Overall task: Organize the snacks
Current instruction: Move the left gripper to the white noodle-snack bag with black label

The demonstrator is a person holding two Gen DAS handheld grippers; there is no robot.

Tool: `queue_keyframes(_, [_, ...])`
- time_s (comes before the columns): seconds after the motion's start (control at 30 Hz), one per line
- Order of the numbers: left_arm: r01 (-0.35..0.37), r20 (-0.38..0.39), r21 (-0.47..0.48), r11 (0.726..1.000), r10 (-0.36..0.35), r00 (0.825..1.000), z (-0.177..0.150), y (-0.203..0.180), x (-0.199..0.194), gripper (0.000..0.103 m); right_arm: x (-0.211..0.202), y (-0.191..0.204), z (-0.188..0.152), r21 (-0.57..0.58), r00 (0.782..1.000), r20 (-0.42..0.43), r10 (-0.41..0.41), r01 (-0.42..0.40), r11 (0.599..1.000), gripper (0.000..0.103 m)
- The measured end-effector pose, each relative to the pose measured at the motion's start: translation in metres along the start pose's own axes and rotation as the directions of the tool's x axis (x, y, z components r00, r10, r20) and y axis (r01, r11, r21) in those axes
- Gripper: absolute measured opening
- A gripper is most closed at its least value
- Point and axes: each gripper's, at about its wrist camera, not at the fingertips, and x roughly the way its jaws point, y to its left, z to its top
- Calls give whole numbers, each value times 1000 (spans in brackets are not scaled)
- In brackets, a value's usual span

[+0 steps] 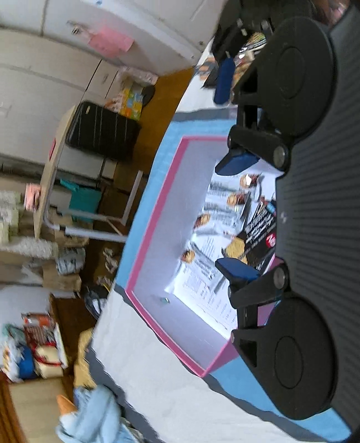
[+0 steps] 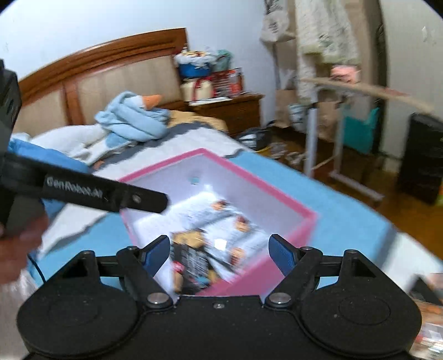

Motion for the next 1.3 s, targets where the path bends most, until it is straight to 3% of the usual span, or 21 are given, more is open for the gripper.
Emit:
queue_keyframes(0.07, [26,-14,35,999,-26,1000,0,-12,-10,73,-33,-6,-5,4,995,2,-99,99,995,84])
queue_keyframes(0.17, [78,-33,122,989,-75,997,2,-28,-27,76,-81,-24,-17,-5,985,-29,-169,169,986,84])
queue_keyframes(0.3, [124,-35,156,980,-120,992,8,-49,-41,80,-143,-47,-37,0,961,-18,-277,277,961,84])
queue_keyframes(0.53, [264,-85,193,945,-252,964,-2,-110,-39,87,-204,-71,-82,73,944,-1,-329,329,942,84])
queue_keyframes(0.67, [310,-144,141,940,-290,946,-17,-140,-22,87,-209,-75,-124,73,932,6,-363,362,929,84])
queue_keyframes(0.87, [341,-210,100,935,-315,926,-40,-169,11,87,-198,-89,-172,36,920,-98,-380,385,922,84])
queue_keyframes(0.97, [349,-223,102,932,-320,921,-48,-181,28,87,-189,-101,-185,79,932,-124,-340,351,933,83])
queue_keyframes(1.1, [372,-228,84,924,-346,910,-57,-190,43,88,-170,-121,-197,143,932,-171,-321,346,927,79])
queue_keyframes(1.23, [387,-281,109,916,-345,896,-65,-203,60,88,-157,-132,-210,170,927,-198,-317,351,921,79])
queue_keyframes(1.3, [390,-298,107,914,-345,890,-67,-208,69,88,-151,-135,-213,157,914,-215,-344,380,912,79])
